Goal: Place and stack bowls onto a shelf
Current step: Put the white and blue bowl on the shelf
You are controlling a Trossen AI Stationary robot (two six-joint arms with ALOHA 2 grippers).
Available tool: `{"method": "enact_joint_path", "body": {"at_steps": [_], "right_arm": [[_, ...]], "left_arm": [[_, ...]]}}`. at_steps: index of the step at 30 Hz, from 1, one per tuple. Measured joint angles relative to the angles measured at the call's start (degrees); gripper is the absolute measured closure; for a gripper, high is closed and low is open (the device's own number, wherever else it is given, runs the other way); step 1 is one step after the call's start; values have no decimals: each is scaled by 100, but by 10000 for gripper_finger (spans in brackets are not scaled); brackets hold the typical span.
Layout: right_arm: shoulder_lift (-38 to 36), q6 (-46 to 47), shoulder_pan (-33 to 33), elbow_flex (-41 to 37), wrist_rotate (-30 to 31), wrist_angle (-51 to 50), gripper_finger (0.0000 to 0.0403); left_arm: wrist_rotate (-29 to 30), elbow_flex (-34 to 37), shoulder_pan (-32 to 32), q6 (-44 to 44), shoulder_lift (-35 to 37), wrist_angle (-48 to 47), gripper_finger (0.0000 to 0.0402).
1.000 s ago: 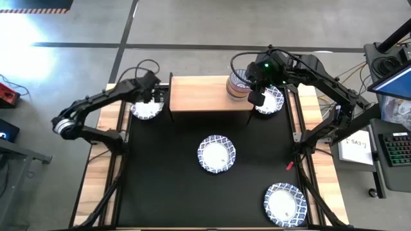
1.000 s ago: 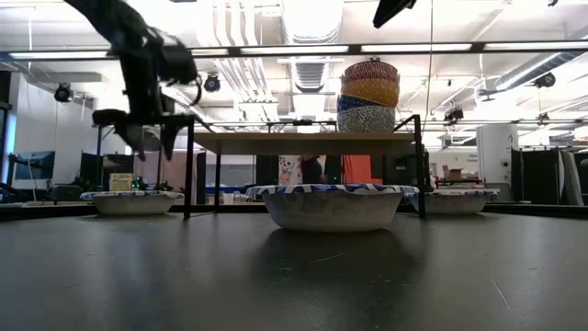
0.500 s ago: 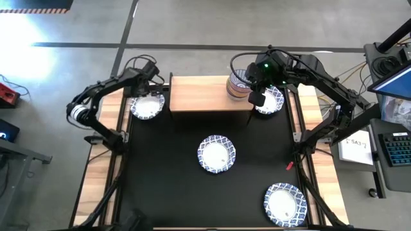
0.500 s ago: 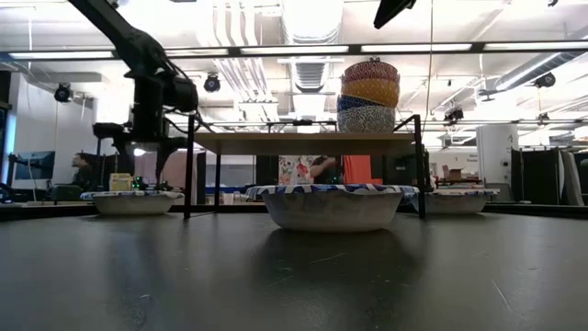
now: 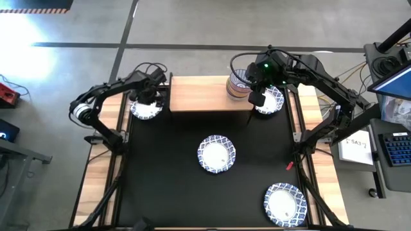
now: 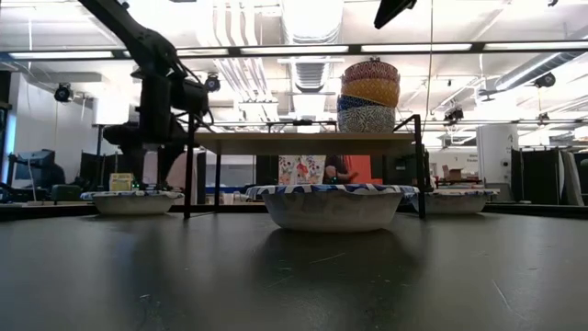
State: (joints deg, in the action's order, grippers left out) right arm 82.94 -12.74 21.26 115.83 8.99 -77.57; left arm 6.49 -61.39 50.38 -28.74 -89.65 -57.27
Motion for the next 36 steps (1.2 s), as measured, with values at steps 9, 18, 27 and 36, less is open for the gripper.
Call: {"method": "enact_joint_path", "body": {"at_steps": [9, 18, 27, 36], "right_arm": [[0, 14, 0, 0, -2, -10, 310], [0, 16, 0, 0, -2, -14, 310], [0, 22, 0, 0, -4, -15, 309], [0, 25, 0, -2, -4, -16, 310]], "left_arm": [[-12, 4, -393, 776, 304, -1048, 171], [7, 86, -680, 1025, 291, -1020, 171], [323, 668, -934, 1088, 289, -346, 171], [499, 1109, -937, 1083, 290, 282, 171]]}}
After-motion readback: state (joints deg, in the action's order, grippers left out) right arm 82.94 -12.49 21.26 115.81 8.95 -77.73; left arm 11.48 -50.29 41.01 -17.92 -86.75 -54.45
